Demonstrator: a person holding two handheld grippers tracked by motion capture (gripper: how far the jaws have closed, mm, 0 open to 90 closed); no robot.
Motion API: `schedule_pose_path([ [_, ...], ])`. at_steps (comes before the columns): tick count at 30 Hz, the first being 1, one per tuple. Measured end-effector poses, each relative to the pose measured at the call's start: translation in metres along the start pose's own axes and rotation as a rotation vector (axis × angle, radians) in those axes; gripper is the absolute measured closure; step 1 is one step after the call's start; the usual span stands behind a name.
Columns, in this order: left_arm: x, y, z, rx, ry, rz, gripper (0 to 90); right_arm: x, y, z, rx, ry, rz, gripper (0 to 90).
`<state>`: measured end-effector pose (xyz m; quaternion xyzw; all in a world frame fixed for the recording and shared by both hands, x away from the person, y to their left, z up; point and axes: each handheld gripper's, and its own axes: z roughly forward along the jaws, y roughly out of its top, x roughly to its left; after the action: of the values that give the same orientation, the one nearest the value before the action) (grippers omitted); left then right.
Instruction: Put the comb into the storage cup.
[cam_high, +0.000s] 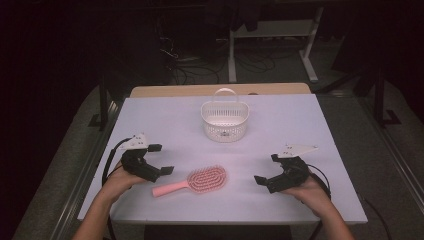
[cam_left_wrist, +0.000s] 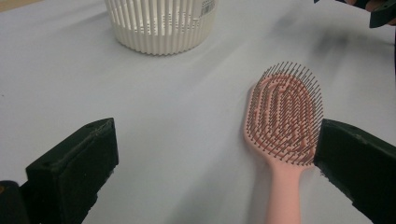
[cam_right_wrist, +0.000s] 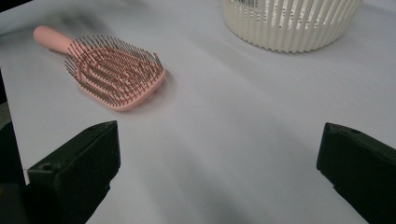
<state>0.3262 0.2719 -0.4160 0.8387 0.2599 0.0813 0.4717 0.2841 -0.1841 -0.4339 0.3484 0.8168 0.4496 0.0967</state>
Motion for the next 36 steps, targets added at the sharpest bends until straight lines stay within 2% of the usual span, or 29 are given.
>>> schedule_pose_path([
  [13,-0.002,0.007,-0.011,0.006,-0.016,0.025,0.5,0.0,0.0,-0.001,-0.001,0.002,0.003,0.0],
  [36,-0.019,0.019,0.0,0.009,-0.08,0.083,0.6,0.0,0.001,-0.001,-0.002,0.001,-0.006,0.0],
])
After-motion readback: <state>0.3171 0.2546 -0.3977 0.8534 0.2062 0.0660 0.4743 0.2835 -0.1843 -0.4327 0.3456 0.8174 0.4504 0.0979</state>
